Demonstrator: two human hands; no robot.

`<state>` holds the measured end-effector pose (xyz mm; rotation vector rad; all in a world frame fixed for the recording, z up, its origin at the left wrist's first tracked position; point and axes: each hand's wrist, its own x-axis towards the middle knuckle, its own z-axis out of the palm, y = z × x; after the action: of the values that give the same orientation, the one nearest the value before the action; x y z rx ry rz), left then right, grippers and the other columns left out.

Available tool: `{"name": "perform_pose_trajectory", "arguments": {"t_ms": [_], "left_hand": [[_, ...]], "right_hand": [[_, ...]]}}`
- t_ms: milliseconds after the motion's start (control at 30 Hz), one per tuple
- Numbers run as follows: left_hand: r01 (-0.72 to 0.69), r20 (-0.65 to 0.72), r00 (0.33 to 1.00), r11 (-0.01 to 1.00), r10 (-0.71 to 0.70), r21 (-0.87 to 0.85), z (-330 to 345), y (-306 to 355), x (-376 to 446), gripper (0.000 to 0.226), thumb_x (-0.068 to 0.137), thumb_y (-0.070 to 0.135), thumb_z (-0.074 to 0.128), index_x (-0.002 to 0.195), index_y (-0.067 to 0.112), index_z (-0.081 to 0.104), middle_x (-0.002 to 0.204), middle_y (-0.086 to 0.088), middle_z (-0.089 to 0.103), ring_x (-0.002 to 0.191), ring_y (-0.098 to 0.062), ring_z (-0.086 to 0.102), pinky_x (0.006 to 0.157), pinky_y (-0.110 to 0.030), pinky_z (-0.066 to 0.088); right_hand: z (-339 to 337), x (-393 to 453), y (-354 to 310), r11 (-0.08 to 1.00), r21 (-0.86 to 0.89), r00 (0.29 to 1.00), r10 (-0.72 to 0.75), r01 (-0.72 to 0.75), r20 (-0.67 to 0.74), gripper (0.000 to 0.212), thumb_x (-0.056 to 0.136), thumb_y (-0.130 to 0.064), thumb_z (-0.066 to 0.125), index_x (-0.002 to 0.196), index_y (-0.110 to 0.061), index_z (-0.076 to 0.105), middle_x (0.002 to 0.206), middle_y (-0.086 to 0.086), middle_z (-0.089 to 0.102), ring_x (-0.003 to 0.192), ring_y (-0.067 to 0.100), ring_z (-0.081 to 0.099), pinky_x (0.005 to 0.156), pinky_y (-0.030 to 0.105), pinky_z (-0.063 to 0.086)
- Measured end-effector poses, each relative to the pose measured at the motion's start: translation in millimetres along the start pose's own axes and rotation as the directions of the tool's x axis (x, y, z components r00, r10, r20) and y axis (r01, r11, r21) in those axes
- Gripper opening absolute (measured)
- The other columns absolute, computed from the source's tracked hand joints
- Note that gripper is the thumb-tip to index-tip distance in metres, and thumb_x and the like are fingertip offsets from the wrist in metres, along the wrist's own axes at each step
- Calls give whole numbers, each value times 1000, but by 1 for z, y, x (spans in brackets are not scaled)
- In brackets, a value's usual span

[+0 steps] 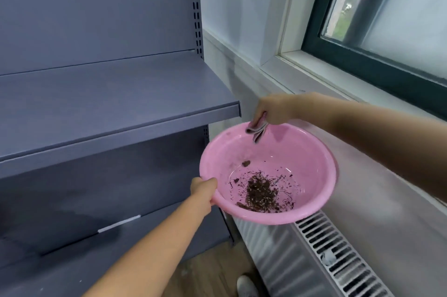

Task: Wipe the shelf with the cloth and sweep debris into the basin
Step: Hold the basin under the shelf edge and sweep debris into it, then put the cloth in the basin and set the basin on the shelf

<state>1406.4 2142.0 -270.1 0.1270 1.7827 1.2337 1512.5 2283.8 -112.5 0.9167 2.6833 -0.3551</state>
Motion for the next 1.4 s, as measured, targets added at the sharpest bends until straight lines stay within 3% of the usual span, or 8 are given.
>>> {"name": "perform_pose_trajectory", "arguments": {"t_ms": [133, 267, 400, 567, 833, 1000, 1200, 1400], "left_hand": [[-52, 125, 992, 988, 33, 146, -10, -14, -40, 35, 89, -3, 42, 124, -3, 42, 99, -14, 47, 94, -27, 49, 93, -43, 49], [-108, 252, 966, 974, 56, 201, -12, -18, -77, 39, 90, -5, 42, 128, -4, 40, 92, -12, 48, 93, -26, 49, 80, -40, 50], [-193, 359, 928, 955, 103, 223, -9, -2, -103, 43, 87, -5, 44, 130, -5, 41, 96, -15, 49, 88, -26, 51, 55, -28, 43], [-272, 412, 892, 950, 187, 157, -12, 48, -131, 44, 86, -4, 45, 130, 0, 40, 96, -15, 52, 63, -19, 50, 46, -28, 48], [-413, 302, 870, 911, 389, 17, -37, 141, -149, 50, 86, -9, 40, 135, 2, 36, 121, -19, 49, 86, -28, 55, 69, -41, 52], [-465, 183, 872, 885, 453, 25, -68, 181, -139, 52, 85, -8, 40, 136, 1, 41, 113, -17, 52, 63, -22, 52, 39, -31, 54], [-446, 90, 892, 895, 442, 23, -93, 197, -128, 49, 87, -10, 38, 135, -1, 41, 112, -18, 48, 98, -34, 60, 71, -43, 52], [-423, 4, 906, 906, 423, -2, -102, 211, -110, 37, 88, -10, 39, 122, 3, 45, 113, -18, 47, 105, -40, 57, 79, -47, 55]], "right_hand": [[17, -42, -22, 993, 98, 998, 60, -60, 7, 20, 85, -12, 66, 104, -10, 72, 110, 5, 73, 111, 25, 63, 101, 32, 47], [21, -87, -37, 988, 91, 992, 127, -125, -17, 25, 80, -24, 72, 103, -13, 73, 106, 0, 74, 107, 19, 64, 78, 10, 46], [7, -123, -44, 975, 54, 977, 215, -214, 0, 29, 79, -29, 73, 104, -14, 73, 108, 1, 74, 111, 20, 63, 98, 27, 45], [-35, -150, -52, 958, -74, 954, 267, -279, -134, 25, 88, -19, 63, 111, -15, 70, 103, -3, 72, 97, 19, 63, 93, 29, 48], [-102, -167, -85, 962, -73, 917, 226, -263, -328, 27, 91, -18, 56, 115, -11, 66, 114, 7, 69, 109, 31, 60, 100, 39, 46], [-123, -151, -102, 977, -42, 883, 172, -211, -436, 33, 90, -6, 50, 121, -11, 63, 120, 11, 64, 111, 34, 56, 96, 43, 46], [-123, -119, -113, 991, -29, 900, 108, -133, -422, 38, 90, 0, 41, 119, -8, 63, 120, 15, 63, 111, 35, 56, 92, 40, 46], [-124, -89, -115, 996, -14, 929, 73, -84, -362, 35, 92, -4, 42, 119, -8, 64, 120, 13, 64, 113, 34, 55, 88, 35, 44]]}}
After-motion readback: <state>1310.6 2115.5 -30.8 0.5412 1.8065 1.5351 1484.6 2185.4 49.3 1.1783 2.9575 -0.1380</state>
